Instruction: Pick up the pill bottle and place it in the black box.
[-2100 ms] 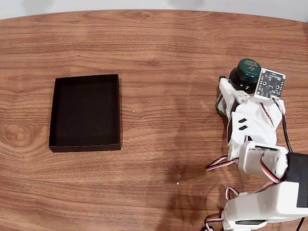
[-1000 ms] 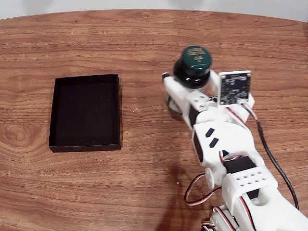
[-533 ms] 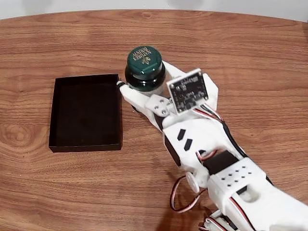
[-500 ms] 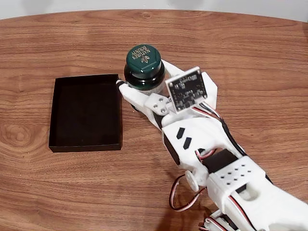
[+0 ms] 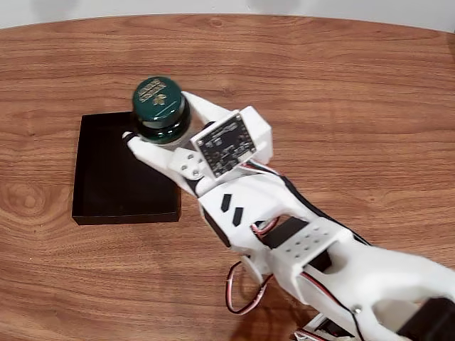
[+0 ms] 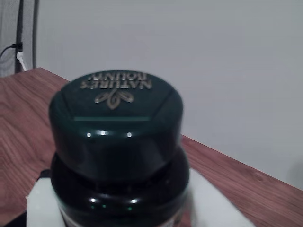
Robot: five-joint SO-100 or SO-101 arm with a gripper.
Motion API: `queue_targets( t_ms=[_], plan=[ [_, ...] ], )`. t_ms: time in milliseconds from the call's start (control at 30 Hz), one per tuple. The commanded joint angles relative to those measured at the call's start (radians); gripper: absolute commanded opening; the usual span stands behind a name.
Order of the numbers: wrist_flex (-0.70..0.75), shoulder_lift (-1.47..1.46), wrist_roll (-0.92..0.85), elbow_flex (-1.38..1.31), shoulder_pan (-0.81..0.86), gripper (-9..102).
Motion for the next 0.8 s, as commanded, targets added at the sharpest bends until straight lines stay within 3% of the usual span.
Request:
queue_targets(
  t_ms=[0,333,767],
  plan=[
    [-0.132,-0.067,-0.012,-0.127,-0.037,15],
    [-0.307,-0.327,-0.044,-0.225,-0.063,15],
    [-0.4,-0.525,-0.075,-0.268,-0.04,15]
  ],
)
